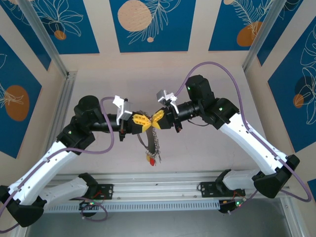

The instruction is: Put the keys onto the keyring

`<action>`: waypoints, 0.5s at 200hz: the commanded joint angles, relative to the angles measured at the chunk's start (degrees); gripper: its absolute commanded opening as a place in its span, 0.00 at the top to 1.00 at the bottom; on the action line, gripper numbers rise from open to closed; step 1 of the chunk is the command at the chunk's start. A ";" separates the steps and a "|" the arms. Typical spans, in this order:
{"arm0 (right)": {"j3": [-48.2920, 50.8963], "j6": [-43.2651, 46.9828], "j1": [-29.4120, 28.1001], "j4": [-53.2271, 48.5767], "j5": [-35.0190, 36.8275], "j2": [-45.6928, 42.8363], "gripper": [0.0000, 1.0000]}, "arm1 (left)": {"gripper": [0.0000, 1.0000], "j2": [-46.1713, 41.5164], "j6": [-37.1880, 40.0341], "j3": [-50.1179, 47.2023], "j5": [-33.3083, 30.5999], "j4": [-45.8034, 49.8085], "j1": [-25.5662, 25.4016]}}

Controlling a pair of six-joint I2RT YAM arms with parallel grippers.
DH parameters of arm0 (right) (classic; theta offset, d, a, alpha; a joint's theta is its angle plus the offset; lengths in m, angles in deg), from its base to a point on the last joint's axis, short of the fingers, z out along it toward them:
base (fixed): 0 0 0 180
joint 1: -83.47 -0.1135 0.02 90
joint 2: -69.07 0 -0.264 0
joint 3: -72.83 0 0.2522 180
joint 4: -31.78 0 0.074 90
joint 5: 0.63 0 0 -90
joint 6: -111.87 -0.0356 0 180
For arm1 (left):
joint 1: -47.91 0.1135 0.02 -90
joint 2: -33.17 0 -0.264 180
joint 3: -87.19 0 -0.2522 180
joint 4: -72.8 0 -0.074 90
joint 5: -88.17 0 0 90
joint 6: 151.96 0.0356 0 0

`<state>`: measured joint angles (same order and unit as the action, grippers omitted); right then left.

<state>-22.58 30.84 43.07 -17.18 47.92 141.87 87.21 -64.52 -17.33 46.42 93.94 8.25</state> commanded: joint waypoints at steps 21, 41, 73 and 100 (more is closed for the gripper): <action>-1.46 -0.30 -1.67 1.25 -0.07 2.85 1.00 | 1.00 -0.72 -2.22 -0.14 1.85 -10.94 -0.53; -1.63 -0.64 -2.43 2.30 -0.86 3.05 1.00 | 1.00 -0.85 -2.53 -1.18 0.32 -12.11 -0.52; -0.97 1.43 -3.56 2.44 -1.26 1.30 1.00 | 1.00 -2.24 -0.60 -1.36 -3.11 -10.23 -0.57; 0.78 4.08 -3.63 1.09 -0.61 -1.83 0.81 | 1.00 -2.65 3.77 1.03 -6.01 -3.03 -0.58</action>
<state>-23.10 31.85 41.43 -15.54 47.81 142.37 84.70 -65.00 -19.15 44.52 92.03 8.22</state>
